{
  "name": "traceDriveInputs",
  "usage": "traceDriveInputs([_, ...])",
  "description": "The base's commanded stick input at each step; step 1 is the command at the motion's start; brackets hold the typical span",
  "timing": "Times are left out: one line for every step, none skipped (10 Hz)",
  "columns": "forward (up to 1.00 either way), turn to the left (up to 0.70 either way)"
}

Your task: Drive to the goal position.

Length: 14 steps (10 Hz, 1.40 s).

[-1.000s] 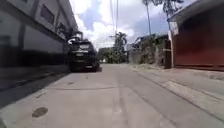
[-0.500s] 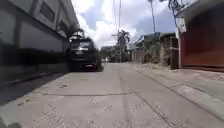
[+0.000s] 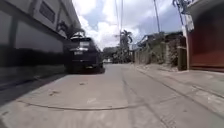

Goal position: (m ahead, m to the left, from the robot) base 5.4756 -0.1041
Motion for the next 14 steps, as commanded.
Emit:
traceDriveInputs([1.0, 0.0])
traceDriveInputs([1.0, 0.0])
traceDriveInputs([1.0, 0.0])
traceDriveInputs([1.0, -0.02])
traceDriveInputs([1.0, -0.03])
traceDriveInputs([1.0, -0.03])
traceDriveInputs([1.0, -0.02])
traceDriveInputs([1.0, -0.02])
traceDriveInputs([1.0, -0.02])
traceDriveInputs([1.0, -0.02])
traceDriveInputs([0.89, -0.02])
traceDriveInputs([0.45, -0.02])
traceDriveInputs([0.11, -0.01])
traceDriveInputs([0.05, -0.01])
